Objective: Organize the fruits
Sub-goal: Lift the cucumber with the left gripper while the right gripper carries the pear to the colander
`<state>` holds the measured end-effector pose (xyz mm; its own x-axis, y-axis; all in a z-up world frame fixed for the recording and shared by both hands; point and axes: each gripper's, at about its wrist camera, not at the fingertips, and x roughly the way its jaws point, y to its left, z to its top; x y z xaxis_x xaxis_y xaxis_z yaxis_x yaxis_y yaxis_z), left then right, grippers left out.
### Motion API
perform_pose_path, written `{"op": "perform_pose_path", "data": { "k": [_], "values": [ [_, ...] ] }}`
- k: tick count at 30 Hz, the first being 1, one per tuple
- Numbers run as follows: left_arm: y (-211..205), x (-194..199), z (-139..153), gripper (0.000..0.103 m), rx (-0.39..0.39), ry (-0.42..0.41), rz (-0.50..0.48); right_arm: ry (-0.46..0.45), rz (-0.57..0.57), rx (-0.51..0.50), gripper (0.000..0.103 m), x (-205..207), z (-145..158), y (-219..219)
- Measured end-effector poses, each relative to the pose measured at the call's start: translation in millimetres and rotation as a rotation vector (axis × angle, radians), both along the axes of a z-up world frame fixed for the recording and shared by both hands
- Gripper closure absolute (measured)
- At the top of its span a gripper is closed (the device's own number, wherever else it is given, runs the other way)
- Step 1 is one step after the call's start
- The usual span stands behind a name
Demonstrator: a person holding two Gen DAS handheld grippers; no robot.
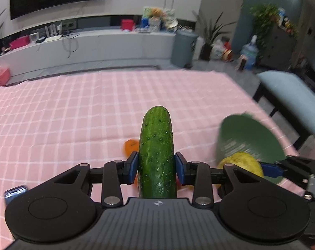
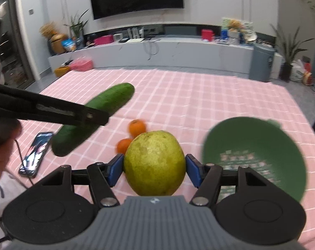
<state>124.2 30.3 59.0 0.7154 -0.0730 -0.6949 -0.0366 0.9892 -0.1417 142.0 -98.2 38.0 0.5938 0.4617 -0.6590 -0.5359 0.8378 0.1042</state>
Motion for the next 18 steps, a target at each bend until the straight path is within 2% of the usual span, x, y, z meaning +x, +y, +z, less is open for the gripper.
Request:
{"op": "perform_pose_path", "data": {
  "k": [4,9,18],
  "values": [
    [-24,14,11,0.062,-0.055,-0.023,-0.055,-0.010,-0.032,-0.014,0.042,10,10,-26],
    [-55,35,14,0.062,-0.122,-0.020,-0.119,-0.023,-0.049,-0.077,0.042,27,16,-54],
    [-99,80,2,0.062,-0.183,0.005,-0.189,0.011,-0.051,-0.190,0.042,64,2,-83]
  ]
}}
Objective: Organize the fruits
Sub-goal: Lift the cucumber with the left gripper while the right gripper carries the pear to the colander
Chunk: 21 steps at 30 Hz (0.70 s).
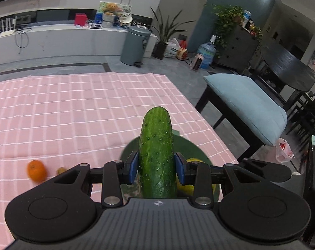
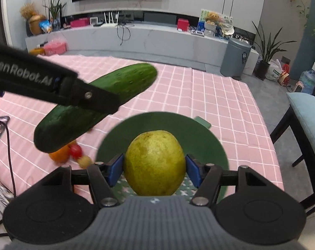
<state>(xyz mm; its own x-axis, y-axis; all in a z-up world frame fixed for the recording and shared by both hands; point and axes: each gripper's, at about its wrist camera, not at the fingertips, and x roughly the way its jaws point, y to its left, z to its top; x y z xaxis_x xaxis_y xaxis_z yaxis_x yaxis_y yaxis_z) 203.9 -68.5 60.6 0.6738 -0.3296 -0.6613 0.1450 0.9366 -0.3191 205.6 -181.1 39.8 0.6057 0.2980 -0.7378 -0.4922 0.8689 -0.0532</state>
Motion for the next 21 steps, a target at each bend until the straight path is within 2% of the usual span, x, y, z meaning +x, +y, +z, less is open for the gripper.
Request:
{"op": "perform_pose_path", "data": {
  "k": [6,13,21],
  "values": [
    [-15,23,-28,0.062,0.000,0.080,-0.006,0.045,0.032,-0.057,0.042,23,-19,-2],
    [-24,39,-54,0.062,0.035,0.166,-0.029,0.106,0.094,-0.141,0.043,34,-48,5],
    [-34,48,-79,0.062,0.081,0.247,-0.068,0.164,0.130,-0.179,0.043,42,-68,5]
  ]
}}
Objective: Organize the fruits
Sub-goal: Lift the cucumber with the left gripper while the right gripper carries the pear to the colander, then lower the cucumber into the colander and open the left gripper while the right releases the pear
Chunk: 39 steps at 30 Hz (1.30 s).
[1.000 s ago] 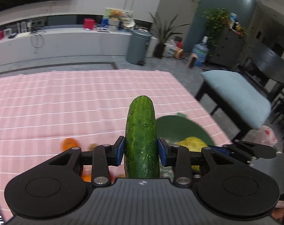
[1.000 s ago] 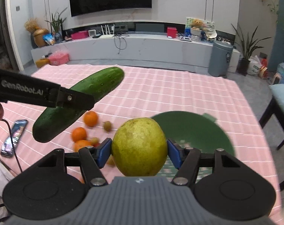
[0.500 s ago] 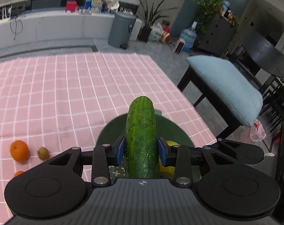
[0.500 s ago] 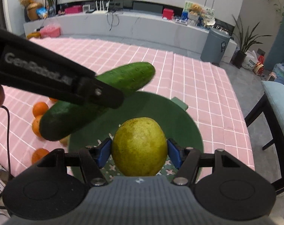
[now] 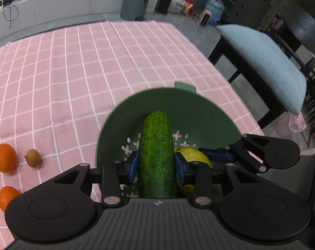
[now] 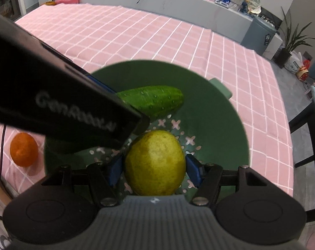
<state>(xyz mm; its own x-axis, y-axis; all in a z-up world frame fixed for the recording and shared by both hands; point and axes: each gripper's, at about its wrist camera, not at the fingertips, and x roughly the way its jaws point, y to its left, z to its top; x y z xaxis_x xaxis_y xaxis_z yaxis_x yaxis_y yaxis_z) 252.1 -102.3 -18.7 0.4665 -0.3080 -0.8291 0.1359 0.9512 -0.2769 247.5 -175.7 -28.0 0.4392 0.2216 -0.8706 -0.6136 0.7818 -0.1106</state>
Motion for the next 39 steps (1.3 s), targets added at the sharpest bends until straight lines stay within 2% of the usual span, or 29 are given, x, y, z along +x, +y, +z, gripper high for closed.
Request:
{"op": "perform_pose_path", "data": {
  "k": [3,8,13,14,15,17,21,26,29,31,39],
  "values": [
    [-3,1,-7,0.062,0.018,0.020,-0.012,0.023,0.000,-0.010,0.042,5,-4,0],
    [-5,2,-8,0.062,0.039,0.009,-0.019,0.037,-0.015,0.008,0.042,9,-2,-3],
    [-9,-2,-7,0.062,0.080,-0.001,-0.040,0.040,0.001,-0.022,0.041,13,1,2],
    [-8,-3,-6,0.061,0.071,-0.007,-0.038,0.032,0.003,-0.020,0.037,13,2,1],
    [-8,-2,-5,0.057,0.058,-0.010,-0.037,0.024,0.004,-0.019,0.030,12,4,0],
    [-7,-3,-2,0.056,0.039,-0.012,-0.037,0.009,-0.005,-0.029,0.029,11,7,0],
    [-6,-12,10,0.050,0.045,-0.050,-0.045,0.000,-0.007,-0.033,0.028,7,13,-1],
    [-2,-28,28,0.047,0.058,-0.109,-0.055,-0.056,-0.019,-0.048,0.026,-8,24,-2],
    [3,-43,41,0.047,0.080,-0.154,-0.058,-0.098,-0.059,-0.051,0.020,-17,32,-2],
    [6,-52,50,0.047,0.087,-0.180,-0.058,-0.127,-0.089,-0.033,0.020,-22,39,-3],
    [24,-87,73,0.046,0.135,-0.263,-0.066,-0.197,-0.185,0.146,0.020,-51,62,1]
  ]
}}
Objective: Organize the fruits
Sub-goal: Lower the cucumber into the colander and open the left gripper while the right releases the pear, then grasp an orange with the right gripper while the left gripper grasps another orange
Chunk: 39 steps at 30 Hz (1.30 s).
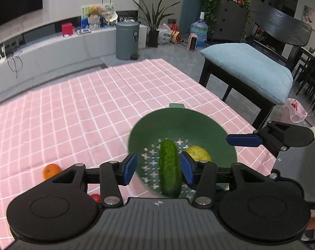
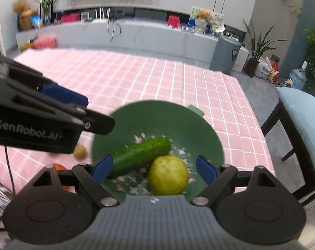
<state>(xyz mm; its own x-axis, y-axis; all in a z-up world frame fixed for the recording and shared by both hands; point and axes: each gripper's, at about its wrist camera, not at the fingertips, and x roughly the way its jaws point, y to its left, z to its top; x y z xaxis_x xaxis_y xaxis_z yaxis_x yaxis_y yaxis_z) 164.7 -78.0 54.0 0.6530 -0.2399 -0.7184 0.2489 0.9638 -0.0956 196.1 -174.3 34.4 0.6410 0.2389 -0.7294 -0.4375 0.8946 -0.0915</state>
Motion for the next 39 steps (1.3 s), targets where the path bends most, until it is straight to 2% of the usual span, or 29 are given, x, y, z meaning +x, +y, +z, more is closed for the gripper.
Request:
{"op": "perform_pose_path", "data": {
  "k": [6,14,18,26,28,30,31,39],
  "values": [
    [20,-21,1,0.046,0.058,-0.017,0.002,-0.011,-0.011,0.080,0.020,-23,2,21],
    [56,-44,-10,0.046,0.062,-0.006,0.047,-0.040,0.013,0.160,0.020,-53,-2,47],
    [73,-52,-20,0.046,0.071,0.014,0.063,-0.017,0.012,0.185,0.020,-60,-10,58],
    [112,-63,-39,0.047,-0.019,0.079,0.126,0.084,0.009,0.199,0.020,-65,-38,78],
    [119,-65,-46,0.051,-0.041,0.101,0.131,0.097,0.015,0.188,0.021,-65,-45,83],
    [123,-65,-54,0.053,-0.049,0.120,0.137,0.104,0.014,0.172,0.034,-64,-52,86],
    [124,-66,-58,0.053,-0.053,0.126,0.140,0.110,0.011,0.166,0.035,-63,-55,88],
    [125,-55,-82,0.053,-0.080,0.163,0.165,0.166,0.014,0.170,0.036,-52,-70,92]
  ]
}}
